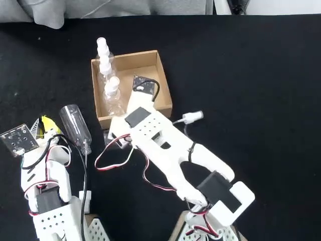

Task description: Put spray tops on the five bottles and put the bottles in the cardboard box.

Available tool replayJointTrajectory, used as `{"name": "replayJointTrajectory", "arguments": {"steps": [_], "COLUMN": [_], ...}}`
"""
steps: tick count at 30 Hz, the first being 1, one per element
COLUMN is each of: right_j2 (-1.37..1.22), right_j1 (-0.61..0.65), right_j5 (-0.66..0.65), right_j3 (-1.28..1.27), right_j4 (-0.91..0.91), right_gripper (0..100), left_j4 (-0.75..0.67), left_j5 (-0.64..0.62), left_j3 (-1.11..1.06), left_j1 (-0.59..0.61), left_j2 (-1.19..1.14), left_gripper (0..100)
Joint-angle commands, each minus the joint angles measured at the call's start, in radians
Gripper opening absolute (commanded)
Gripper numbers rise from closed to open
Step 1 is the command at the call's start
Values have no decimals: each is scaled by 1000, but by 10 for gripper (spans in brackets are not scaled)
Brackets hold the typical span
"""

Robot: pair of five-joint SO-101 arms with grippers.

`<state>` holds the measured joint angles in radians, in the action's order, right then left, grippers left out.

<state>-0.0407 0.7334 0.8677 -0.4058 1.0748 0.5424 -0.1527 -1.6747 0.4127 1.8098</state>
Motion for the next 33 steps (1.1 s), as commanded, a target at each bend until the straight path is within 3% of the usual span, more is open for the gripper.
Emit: {"name": "replayJointTrajectory", "arguments": {"steps": [1, 14, 33], "right_j2": [61, 222, 219], "right_j1": [-31, -38, -120], "right_j5": [-43, -35, 20], "right_j3": [13, 5, -110], "right_j4": [92, 132, -181], "right_gripper": [351, 354, 351], "left_j4": [0, -3, -5], "left_j5": [6, 6, 6], "left_j3": [-25, -25, -25], "left_j1": [12, 12, 12], "left_j2": [11, 11, 11], "left_gripper": [30, 30, 30]}}
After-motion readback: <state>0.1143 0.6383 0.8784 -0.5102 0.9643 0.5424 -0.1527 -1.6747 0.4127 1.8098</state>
